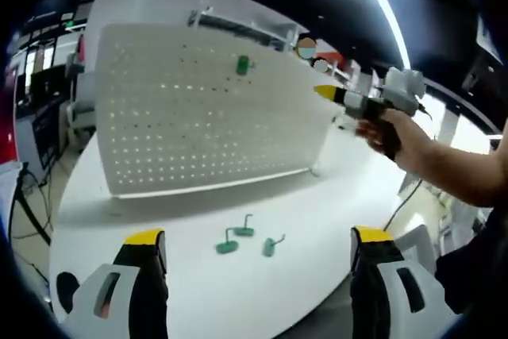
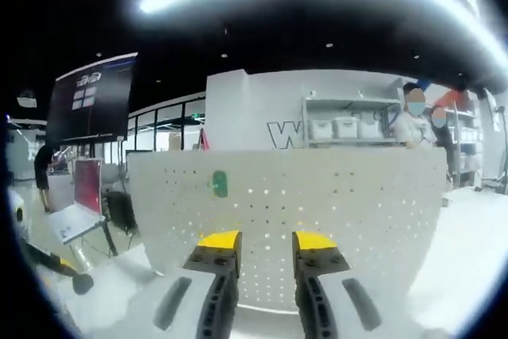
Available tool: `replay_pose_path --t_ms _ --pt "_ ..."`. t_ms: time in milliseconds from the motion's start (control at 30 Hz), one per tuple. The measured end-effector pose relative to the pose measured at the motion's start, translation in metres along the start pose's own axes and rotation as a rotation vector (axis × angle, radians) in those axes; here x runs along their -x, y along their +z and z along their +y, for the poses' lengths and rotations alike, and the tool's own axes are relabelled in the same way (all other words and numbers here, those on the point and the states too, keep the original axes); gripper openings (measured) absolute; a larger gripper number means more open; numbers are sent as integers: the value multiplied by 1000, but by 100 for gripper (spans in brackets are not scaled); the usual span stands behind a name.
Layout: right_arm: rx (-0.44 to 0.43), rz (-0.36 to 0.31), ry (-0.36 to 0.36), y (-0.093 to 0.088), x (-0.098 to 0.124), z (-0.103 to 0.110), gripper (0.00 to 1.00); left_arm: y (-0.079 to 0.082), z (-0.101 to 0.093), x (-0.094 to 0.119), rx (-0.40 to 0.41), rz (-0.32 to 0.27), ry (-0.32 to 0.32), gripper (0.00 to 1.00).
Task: Insert the hook assembly into the mounting plate slot until the hook locks in place.
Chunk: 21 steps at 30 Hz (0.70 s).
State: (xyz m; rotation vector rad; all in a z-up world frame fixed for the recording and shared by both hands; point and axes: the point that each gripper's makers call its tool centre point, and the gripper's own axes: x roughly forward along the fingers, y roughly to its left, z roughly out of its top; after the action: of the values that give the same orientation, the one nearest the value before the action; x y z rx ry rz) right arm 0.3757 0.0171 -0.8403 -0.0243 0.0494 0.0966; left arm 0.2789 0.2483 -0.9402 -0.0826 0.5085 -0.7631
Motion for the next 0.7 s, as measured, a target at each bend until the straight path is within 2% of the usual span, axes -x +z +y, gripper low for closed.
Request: replay_pose_path --t_ms 167,233,267,433,700 --pt "20 115 74 -42 28 17 24 -3 -4 0 4 11 -6 99" --pt "16 141 90 -53 36 22 24 -6 -4 0 3 19 -5 99" --pt "1 181 109 -63 45 27 25 -8 -4 1 5 22 -7 100" --pt "-17 232 182 -79 75 51 25 -16 -4 4 26 40 -7 100" --pt "-48 324 220 -112 105 68 25 -33 -11 5 24 92 -26 100"
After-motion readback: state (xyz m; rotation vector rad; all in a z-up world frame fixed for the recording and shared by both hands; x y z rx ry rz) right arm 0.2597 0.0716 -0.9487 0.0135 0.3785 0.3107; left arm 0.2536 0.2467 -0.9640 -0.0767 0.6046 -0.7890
